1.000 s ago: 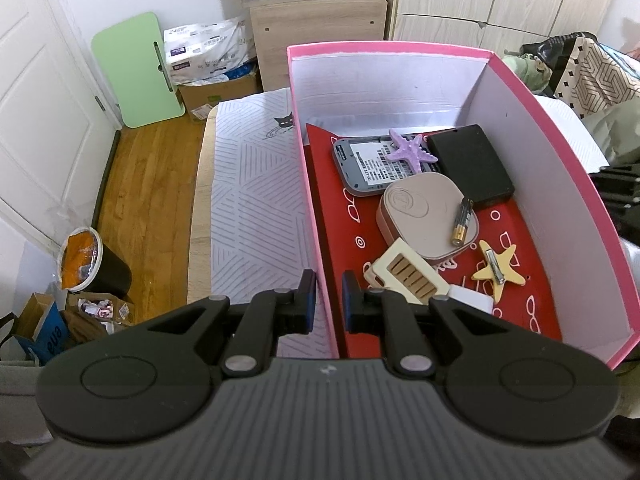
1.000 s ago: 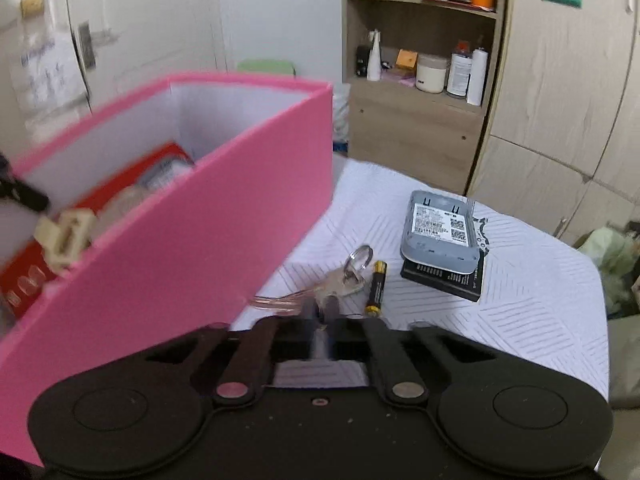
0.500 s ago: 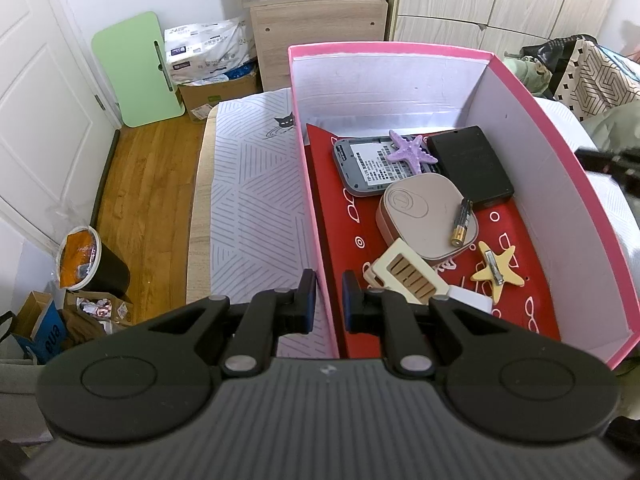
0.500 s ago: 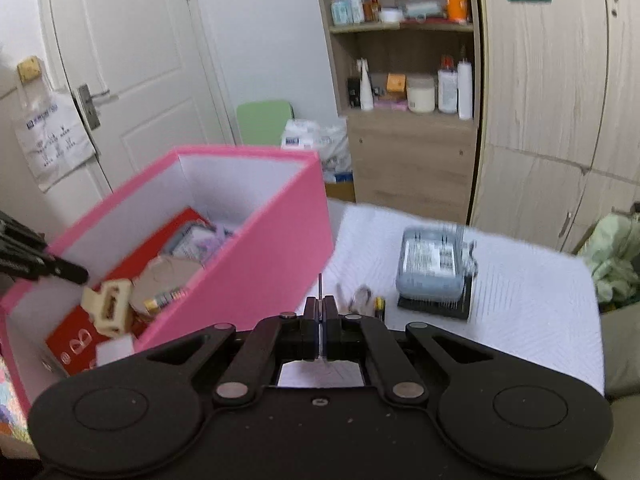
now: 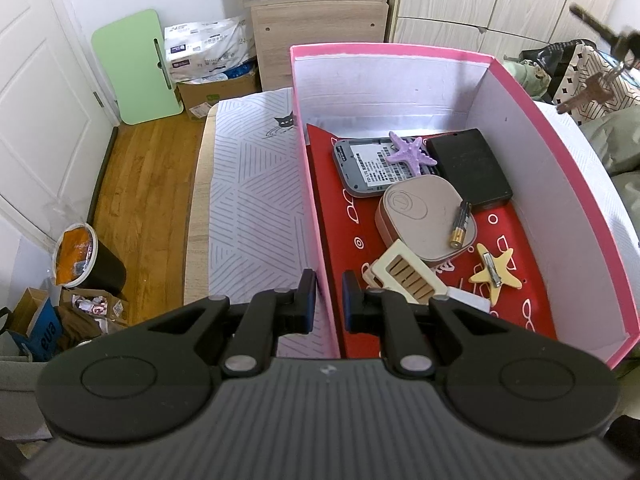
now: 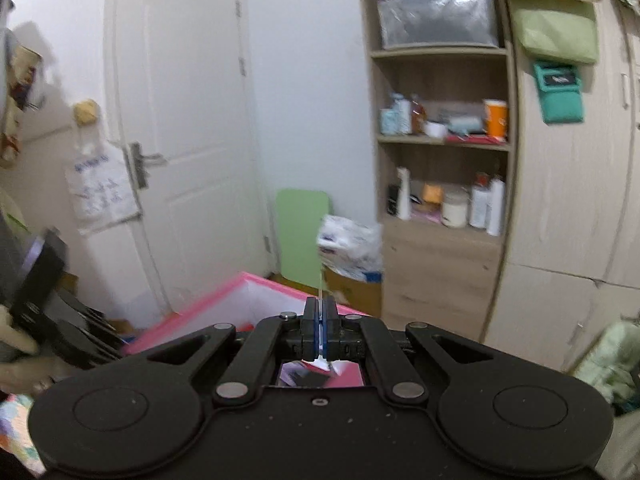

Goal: Organize rigid objects
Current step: 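Carry the dangling keys into the pink box and release them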

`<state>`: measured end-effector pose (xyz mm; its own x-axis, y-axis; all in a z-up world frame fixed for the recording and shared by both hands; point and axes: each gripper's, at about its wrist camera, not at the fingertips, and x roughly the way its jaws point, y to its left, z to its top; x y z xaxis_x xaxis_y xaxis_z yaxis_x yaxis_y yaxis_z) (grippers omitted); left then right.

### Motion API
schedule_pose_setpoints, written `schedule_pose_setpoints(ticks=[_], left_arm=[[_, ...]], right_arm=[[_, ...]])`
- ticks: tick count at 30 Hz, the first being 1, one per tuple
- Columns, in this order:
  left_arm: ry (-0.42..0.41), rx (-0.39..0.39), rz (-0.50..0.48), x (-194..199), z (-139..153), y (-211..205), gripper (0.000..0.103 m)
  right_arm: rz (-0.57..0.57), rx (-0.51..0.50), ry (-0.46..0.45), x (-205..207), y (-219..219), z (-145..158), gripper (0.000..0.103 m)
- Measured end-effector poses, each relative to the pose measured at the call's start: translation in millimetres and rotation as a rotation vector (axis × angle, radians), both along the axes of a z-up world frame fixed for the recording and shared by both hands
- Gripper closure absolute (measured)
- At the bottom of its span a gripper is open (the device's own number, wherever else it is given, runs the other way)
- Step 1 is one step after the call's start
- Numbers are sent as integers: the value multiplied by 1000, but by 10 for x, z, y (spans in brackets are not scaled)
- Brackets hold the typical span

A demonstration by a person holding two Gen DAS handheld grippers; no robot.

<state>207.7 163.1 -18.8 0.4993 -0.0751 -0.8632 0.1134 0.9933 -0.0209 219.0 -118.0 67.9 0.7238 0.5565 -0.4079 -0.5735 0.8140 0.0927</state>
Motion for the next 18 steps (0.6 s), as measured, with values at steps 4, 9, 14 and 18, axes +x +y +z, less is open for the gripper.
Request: schedule_pose_setpoints(ticks=[4,9,14,18], left_arm=[[-3,-6,2,-4,-2,12,91],[-4,-10,-1,-3,-2,20,91],[-6,-14,-1,-2,-5,23,91],[-5,-17,-1,0,-6,26,91]], right_arm=[[62,19,5,22,150,35,101],[117,18,65,131,359,-122,101],[150,-8,142,340,566,-367,101],[159,-43,187,512,696,-549,101]])
